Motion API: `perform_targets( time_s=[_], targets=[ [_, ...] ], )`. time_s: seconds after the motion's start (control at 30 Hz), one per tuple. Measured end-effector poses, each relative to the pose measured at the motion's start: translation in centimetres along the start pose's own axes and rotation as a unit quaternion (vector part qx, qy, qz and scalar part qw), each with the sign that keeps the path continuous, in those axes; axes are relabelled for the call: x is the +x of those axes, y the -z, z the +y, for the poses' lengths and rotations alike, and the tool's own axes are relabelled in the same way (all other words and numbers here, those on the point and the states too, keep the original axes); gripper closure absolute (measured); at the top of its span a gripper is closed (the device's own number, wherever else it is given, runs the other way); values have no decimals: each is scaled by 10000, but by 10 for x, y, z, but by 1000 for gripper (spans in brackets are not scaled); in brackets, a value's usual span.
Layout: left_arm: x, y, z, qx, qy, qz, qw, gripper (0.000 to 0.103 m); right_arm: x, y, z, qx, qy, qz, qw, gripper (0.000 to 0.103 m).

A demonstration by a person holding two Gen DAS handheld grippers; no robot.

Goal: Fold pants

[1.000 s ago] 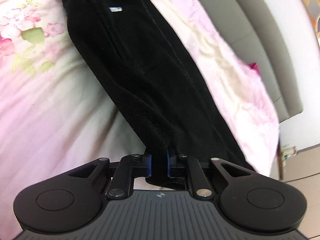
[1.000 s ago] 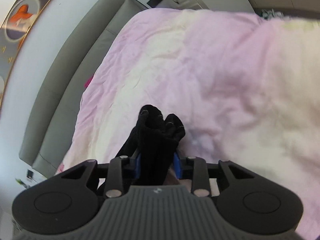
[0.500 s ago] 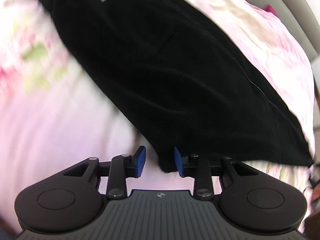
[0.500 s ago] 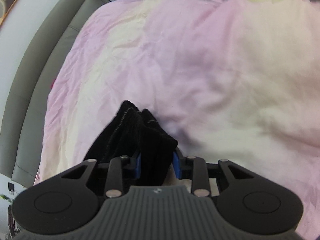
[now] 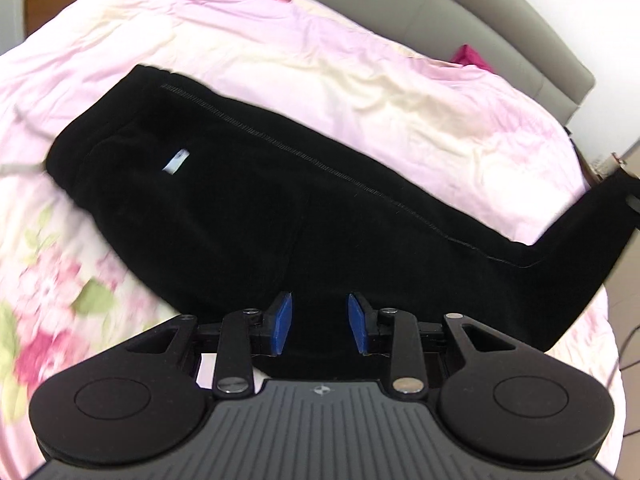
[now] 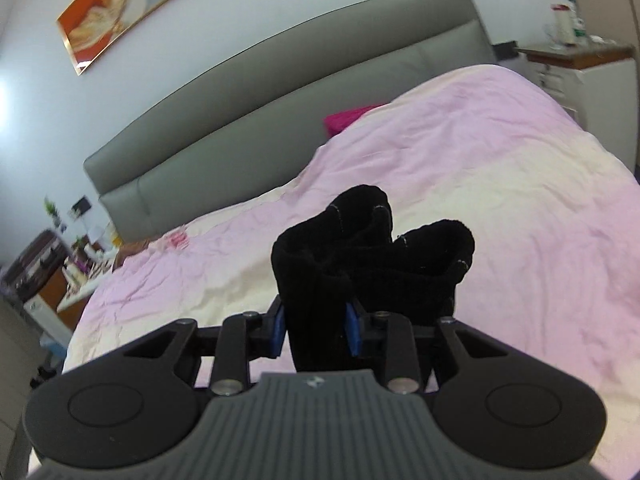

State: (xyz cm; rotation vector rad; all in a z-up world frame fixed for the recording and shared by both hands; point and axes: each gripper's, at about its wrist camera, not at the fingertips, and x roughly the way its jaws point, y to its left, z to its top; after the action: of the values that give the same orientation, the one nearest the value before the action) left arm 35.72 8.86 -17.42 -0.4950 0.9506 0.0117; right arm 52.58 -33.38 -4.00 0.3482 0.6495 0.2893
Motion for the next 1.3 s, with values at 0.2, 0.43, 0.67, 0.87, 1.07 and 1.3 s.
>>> perform_targets(
  time_s=[0.2, 0.43, 0.67, 0.87, 1.07, 1.3],
  targets=[
    [17, -4, 8, 40, 272, 178, 9995, 66, 67, 69, 126, -985, -308, 720, 9921, 77],
    [31, -3, 26, -30, 353, 358, 9987, 66, 144, 200, 185, -2095, -486, 2063, 9546, 77],
    [38, -4, 34, 8, 478, 382, 9981, 62, 137, 234, 196, -2698, -851, 2670, 9212, 51],
    [51, -15, 26, -1, 559, 381, 9977, 61, 139, 194, 192, -2267, -608, 2565, 9376, 45],
    [55, -19, 19, 81, 584, 410, 9974, 60, 204, 187, 185, -1440, -111, 2450, 9587, 38],
    [63, -22, 26, -30, 750, 559, 9956, 60, 237, 202, 156, -560, -359, 2726, 9598, 75]
  ],
)
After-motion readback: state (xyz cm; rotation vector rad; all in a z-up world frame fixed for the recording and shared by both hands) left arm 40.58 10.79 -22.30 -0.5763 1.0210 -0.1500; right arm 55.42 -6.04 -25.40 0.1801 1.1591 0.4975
